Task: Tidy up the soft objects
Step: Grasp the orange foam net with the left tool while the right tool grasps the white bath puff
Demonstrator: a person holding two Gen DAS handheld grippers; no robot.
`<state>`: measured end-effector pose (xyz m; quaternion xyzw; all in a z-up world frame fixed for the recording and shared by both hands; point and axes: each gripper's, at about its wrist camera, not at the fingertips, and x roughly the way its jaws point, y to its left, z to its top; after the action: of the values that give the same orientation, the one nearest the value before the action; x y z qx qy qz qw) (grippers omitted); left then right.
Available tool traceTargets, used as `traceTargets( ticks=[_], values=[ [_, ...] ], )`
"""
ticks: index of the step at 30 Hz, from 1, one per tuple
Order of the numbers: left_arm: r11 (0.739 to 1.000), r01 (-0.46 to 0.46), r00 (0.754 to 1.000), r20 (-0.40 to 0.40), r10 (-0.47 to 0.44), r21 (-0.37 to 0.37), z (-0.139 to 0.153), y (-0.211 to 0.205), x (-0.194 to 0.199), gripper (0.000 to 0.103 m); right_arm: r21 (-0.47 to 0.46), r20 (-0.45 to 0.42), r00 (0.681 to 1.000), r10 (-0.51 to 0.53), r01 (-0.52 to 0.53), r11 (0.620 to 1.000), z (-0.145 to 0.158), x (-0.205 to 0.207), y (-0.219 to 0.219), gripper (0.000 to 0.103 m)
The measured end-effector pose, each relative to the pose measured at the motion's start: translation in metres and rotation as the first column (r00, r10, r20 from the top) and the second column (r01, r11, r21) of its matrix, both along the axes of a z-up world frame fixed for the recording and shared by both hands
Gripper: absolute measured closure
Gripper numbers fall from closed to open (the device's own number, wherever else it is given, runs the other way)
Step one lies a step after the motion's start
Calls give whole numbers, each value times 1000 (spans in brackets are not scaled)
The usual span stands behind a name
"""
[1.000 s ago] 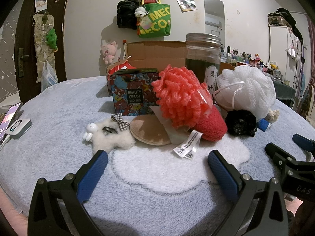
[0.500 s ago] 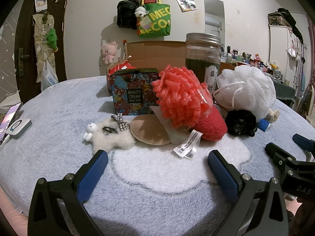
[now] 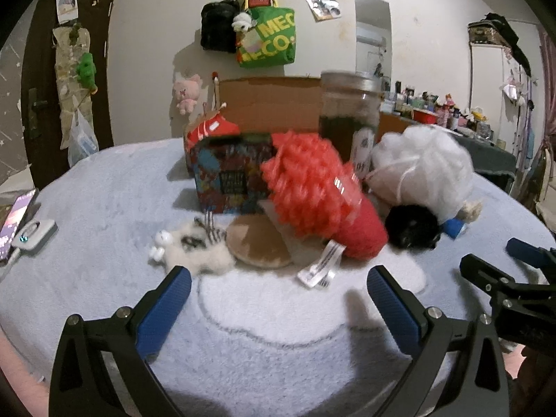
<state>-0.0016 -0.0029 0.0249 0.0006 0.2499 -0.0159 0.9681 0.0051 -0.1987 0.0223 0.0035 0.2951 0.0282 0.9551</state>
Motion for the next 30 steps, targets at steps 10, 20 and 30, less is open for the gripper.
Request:
traceTargets(
  ticks=[10, 20, 30],
  values=[
    [997, 70, 997, 19, -70, -36, 30, 11, 8, 0, 49, 78, 993, 87, -91, 995, 42, 11, -6, 0],
    [990, 136, 991, 18, -135, -46, 51, 15, 36, 0, 51, 77, 972, 222, -227, 973, 66, 54, 8, 0],
    [985, 171, 983, -63, -173, -29, 42, 15, 63, 5, 18, -4, 942, 336, -336, 942, 54, 92, 27, 0]
  ],
)
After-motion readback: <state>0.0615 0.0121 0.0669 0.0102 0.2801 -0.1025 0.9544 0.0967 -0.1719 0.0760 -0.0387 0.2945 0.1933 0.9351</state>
